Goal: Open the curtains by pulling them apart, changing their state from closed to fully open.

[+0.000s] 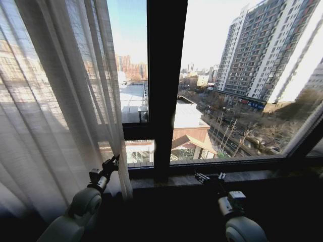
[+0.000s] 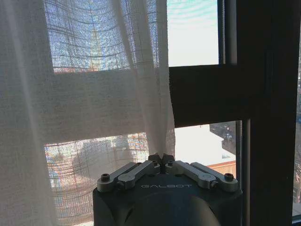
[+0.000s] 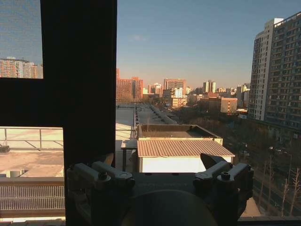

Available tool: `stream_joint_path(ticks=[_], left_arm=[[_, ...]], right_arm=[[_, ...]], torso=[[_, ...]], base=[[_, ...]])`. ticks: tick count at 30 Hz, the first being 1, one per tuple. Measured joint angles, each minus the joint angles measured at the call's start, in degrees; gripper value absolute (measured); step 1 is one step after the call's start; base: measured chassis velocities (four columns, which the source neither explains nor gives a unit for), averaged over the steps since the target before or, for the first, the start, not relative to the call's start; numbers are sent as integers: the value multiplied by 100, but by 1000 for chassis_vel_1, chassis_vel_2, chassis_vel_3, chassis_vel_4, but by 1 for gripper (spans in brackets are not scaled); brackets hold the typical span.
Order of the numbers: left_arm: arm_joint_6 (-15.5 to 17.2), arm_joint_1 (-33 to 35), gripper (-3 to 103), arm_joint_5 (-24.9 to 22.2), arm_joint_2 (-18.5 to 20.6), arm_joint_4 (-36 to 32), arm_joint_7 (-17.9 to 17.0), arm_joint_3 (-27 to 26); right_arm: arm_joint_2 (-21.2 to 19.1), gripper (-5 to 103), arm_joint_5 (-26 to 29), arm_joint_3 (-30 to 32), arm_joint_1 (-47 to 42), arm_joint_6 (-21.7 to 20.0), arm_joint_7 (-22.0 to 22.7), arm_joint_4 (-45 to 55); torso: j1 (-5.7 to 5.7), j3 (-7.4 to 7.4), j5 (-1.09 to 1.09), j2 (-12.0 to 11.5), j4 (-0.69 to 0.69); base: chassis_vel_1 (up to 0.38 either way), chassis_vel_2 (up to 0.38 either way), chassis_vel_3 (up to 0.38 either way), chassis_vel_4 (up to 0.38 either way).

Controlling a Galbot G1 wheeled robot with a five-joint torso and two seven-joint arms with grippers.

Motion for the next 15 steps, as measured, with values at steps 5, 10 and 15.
stream_joint_path(ticks=[5,10,15], left_arm=[[5,126,0,-14,43,-100,1,-78],[10,276,0,-19,44,-209,6,-210],[7,542,0,-22,45,-320,39,-475]], right_arm=[[8,100,-59,-34,-1,-11,-54,12],[7,100,-246,-126,-1,-21,-141,32],[-16,100,-282,-171,-41,-63,-146,71]], torso=[[0,0,0,0,0],[0,0,0,0,0],[0,0,0,0,0]], base=[[0,0,0,0],[0,0,0,0],[0,0,0,0]])
